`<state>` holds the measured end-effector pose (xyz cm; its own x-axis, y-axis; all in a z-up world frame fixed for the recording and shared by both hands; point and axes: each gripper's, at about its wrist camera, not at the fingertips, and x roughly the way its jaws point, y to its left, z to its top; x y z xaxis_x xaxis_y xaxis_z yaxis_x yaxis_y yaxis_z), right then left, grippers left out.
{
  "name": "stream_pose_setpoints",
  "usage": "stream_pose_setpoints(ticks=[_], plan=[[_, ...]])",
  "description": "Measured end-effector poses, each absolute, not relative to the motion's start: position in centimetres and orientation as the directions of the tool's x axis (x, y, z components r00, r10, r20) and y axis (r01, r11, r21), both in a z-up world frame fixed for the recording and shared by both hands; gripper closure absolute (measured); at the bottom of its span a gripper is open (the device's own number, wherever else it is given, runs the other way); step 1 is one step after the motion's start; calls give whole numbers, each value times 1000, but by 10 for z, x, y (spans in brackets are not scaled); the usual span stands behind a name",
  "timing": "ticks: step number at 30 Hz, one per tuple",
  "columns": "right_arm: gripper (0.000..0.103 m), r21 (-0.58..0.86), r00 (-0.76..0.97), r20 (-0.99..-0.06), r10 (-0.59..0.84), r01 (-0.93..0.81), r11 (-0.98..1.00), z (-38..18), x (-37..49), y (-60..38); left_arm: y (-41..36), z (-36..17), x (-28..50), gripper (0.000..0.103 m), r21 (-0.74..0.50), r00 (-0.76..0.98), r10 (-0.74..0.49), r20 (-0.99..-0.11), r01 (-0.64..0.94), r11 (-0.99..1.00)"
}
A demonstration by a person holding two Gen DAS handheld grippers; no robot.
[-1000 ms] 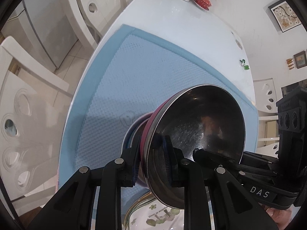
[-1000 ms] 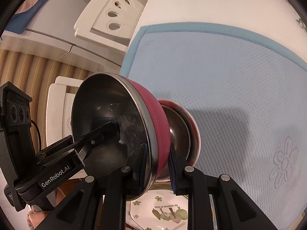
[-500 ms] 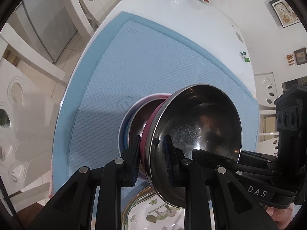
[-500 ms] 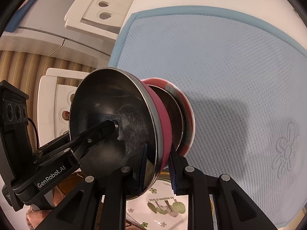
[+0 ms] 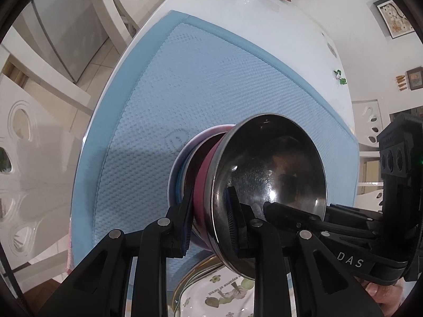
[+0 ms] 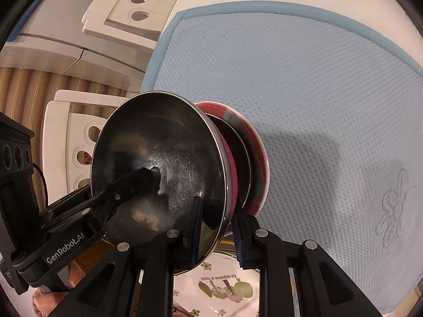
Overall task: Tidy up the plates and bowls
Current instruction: 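Lower the pink steel bowl into the blue bowl and open the right tool, then close the right tool on the rims of the nested bowls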
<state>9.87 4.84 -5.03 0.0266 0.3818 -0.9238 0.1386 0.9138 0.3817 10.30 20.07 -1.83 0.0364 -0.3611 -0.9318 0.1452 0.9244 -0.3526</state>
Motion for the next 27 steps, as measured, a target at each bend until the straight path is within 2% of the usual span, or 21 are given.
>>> stream_pose_setpoints(ticks=[10,14,23,25,27], plan=[[81,371,27,-928,371,130,920,-50,96,45,200,-16,101,83,-343,39,-352,-935,149,927],[72,369,21,-929,369,136,920,-51,94,40,199,-14,100,83,-319,49,-331,-942,164,933],[71,380,37,-925,379,132,915,-44,82,30,205,-9,100,82,-330,57,-341,-938,149,932],[70,393,39,-919,392,144,908,-46,75,25,209,-8,99,82,-340,55,-351,-935,140,930],[62,414,34,-909,414,167,895,-49,68,17,214,-6,99,82,-338,59,-347,-936,129,932]])
